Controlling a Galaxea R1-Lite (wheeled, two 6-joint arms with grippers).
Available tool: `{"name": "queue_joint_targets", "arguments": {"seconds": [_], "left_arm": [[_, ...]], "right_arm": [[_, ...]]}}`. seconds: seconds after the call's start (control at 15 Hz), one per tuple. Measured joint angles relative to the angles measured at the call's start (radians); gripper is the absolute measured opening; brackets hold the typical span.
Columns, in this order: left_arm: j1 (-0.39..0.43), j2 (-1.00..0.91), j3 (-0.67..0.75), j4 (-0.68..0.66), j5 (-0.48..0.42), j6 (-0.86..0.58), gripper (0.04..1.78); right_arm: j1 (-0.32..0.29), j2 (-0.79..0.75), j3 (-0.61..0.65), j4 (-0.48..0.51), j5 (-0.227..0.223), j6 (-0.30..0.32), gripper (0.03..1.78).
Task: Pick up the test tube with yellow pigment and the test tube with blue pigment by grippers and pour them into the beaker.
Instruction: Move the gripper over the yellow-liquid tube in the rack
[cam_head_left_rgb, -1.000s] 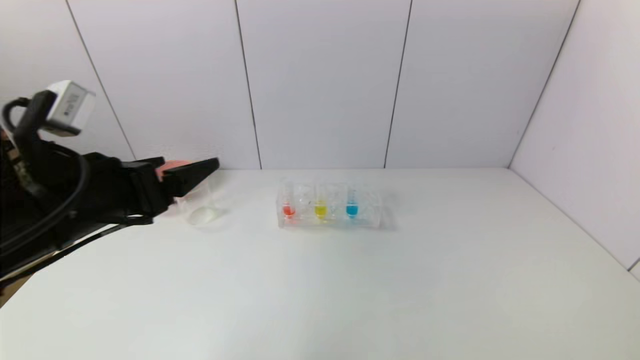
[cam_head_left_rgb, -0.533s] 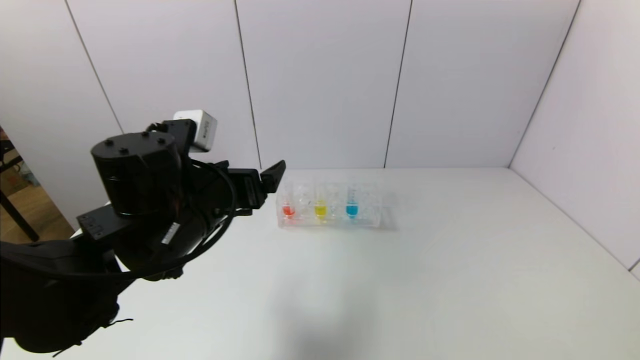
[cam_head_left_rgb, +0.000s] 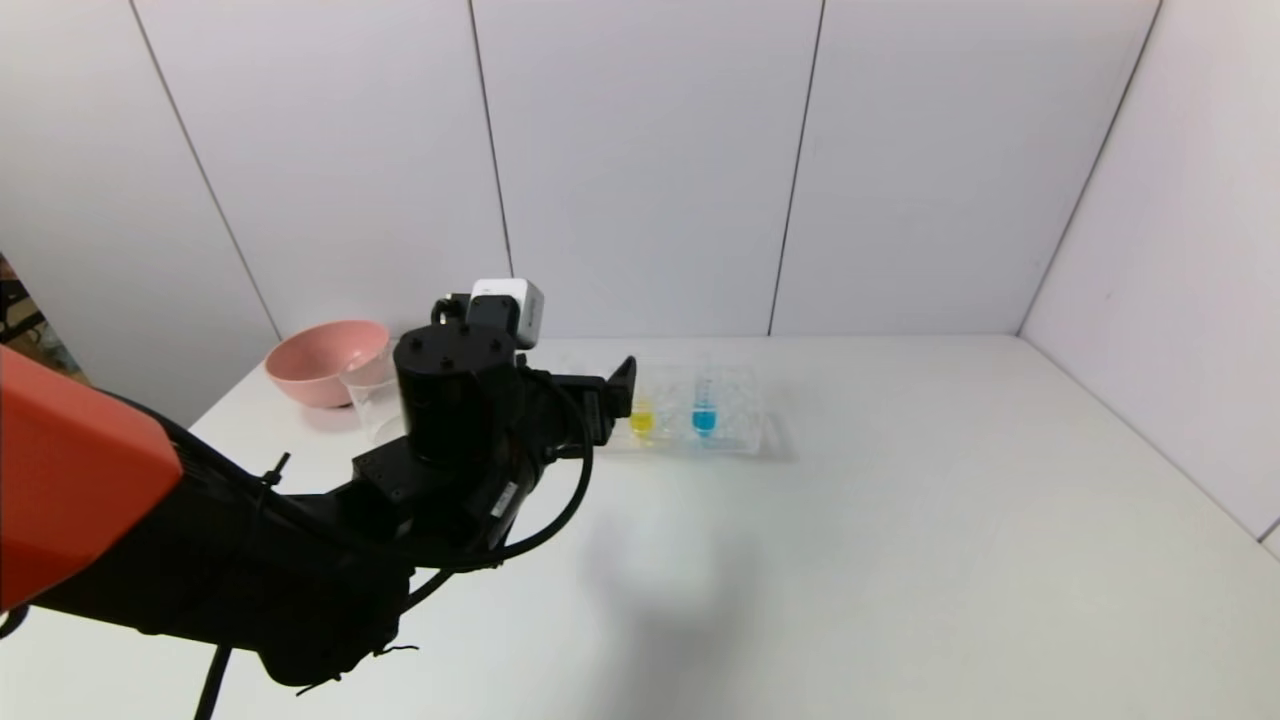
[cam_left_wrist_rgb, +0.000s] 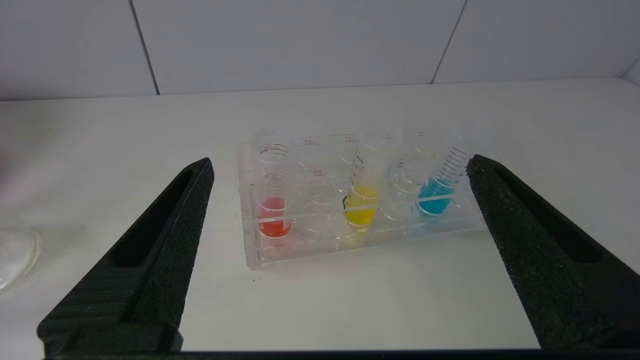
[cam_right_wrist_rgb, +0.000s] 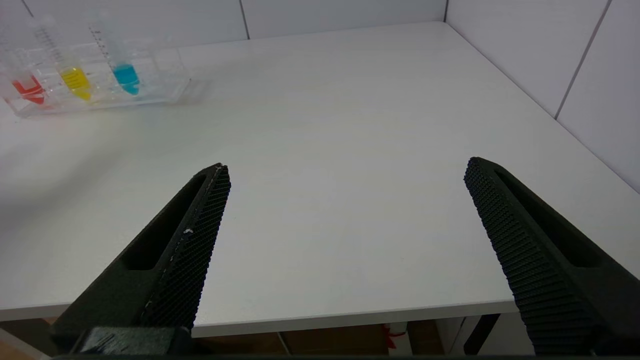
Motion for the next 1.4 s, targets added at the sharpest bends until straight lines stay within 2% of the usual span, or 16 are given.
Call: {"name": "queue_joint_targets", "arguments": {"seconds": [0.53,1.4], "left_arm": [[-0.041,0.214,-0.137,-0.073,0.096,0.001,1.76],[0.010,0.400,-0.339,-0.042,0.092,0.041,1.76]], "right_arm": [[0.000,0.000,0.000,0.000,0.000,0.000,1.71],[0.000,0.000,0.000,0.000,0.000,0.000,1.71]]}}
